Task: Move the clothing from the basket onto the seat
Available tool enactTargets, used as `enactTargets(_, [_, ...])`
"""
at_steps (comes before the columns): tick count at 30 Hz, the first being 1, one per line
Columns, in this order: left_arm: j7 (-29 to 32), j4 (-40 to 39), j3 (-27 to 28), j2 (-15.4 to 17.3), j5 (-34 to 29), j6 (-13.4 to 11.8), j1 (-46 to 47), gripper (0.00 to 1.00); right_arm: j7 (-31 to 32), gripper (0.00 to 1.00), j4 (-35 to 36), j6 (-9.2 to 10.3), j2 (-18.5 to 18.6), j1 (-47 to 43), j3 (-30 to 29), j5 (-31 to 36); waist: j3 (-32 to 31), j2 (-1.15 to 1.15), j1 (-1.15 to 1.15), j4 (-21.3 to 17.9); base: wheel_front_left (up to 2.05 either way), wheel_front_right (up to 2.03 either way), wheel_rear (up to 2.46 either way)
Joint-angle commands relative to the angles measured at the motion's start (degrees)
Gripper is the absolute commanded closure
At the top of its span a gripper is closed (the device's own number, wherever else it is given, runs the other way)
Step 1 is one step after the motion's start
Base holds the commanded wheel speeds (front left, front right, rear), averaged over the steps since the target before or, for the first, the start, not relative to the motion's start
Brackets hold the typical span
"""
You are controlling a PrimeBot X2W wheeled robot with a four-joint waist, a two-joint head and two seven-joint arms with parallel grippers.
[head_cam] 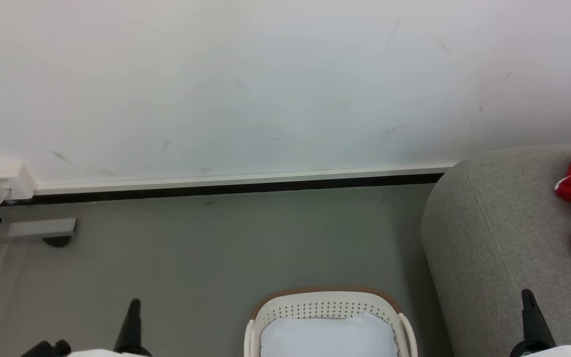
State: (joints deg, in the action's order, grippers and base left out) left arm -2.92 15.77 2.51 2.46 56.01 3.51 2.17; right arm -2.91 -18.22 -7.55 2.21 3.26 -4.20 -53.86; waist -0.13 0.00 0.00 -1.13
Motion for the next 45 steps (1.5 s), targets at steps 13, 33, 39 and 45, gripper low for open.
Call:
enactTargets(13, [2.48, -0.93, 1.24, 0.44, 9.6, 1.13, 2.03, 1.0, 2.42, 1.0, 1.62, 0.06, 0.7, 1.82, -0.8, -9.86, 0.02, 0.0, 0.0, 0.21, 0.0, 0.0, 0.0])
enactTargets(33, [5.35, -1.12, 2.44, 0.53, 20.24, 2.32, 3.19, 1.0, 5.33, 1.0, 2.62, 0.08, 0.79, 2.67, -1.48, -21.23, 0.06, 0.0, 0.0, 0.52, 0.0, 0.0, 0.0])
enactTargets(39, [6.08, -1.19, 2.78, 0.55, 23.28, 2.64, 3.47, 1.0, 6.05, 1.0, 2.84, 0.09, 0.81, 2.78, -1.68, -24.26, 0.07, 0.0, 0.0, 0.61, 0.0, 0.0, 0.0])
enactTargets(45, [6.72, -1.25, 3.06, 0.57, 25.38, 2.94, 3.76, 1.0, 6.69, 1.0, 3.04, 0.09, 0.83, 2.92, -1.83, -26.84, 0.08, 0.0, 0.0, 0.69, 0.0, 0.0, 0.0])
